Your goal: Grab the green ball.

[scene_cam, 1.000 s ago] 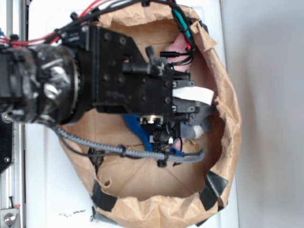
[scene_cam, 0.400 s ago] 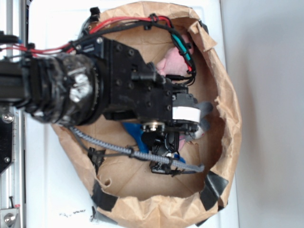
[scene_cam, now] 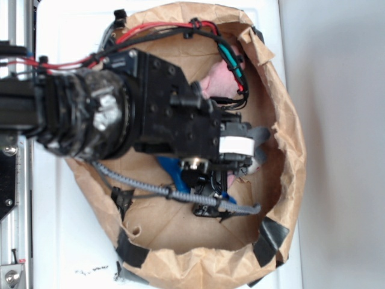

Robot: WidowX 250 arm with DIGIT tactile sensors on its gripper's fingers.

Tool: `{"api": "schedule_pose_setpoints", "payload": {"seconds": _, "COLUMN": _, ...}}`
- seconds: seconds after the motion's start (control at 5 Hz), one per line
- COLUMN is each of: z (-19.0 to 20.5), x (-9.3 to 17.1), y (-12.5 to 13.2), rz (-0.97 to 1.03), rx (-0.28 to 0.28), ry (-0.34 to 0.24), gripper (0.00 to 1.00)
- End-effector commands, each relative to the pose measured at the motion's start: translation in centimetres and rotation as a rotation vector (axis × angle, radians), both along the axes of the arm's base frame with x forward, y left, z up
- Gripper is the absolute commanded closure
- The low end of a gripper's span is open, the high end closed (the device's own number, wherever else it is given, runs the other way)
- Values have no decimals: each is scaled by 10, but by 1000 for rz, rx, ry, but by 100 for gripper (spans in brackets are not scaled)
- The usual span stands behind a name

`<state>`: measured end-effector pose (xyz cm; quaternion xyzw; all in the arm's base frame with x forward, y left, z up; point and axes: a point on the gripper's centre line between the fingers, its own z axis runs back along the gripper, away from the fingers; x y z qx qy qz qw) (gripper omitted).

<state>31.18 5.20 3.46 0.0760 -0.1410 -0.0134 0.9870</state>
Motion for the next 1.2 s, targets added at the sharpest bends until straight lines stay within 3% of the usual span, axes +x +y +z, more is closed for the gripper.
{"api": "schedule_pose_setpoints", "payload": {"seconds": 0.0, "z": 37, "x": 7, "y": 7, "rz": 22, "rx": 18, "ry": -56, "gripper": 100}}
{"api": "schedule_pose_setpoints", "payload": {"seconds": 0.2, "z": 78, "x": 8, "y": -1, "rz": 56, "rx": 13, "ry": -55, "gripper": 100}}
{"api": "schedule_pose_setpoints", "payload": {"seconds": 0.4, "z": 128, "x": -3, "y": -12, "rz": 68, "rx": -34, "ry": -8, "gripper": 100}}
{"api": "schedule_pose_setpoints", "payload": {"seconds": 0.6, "z": 168, "x": -17, "y": -18, "rz": 30, "rx": -75, "ry": -11, "gripper": 100}}
{"api": "schedule_pose_setpoints", "payload": {"seconds": 0.8, "z": 188, "x": -26, "y": -23, "rz": -12, "rx": -109, "ry": 36, "gripper": 100}}
{"api": "schedule_pose_setpoints", "payload": {"seconds": 1.0, "z": 195, "x": -39, "y": -21, "rz": -22, "rx": -138, "ry": 15, "gripper": 100}}
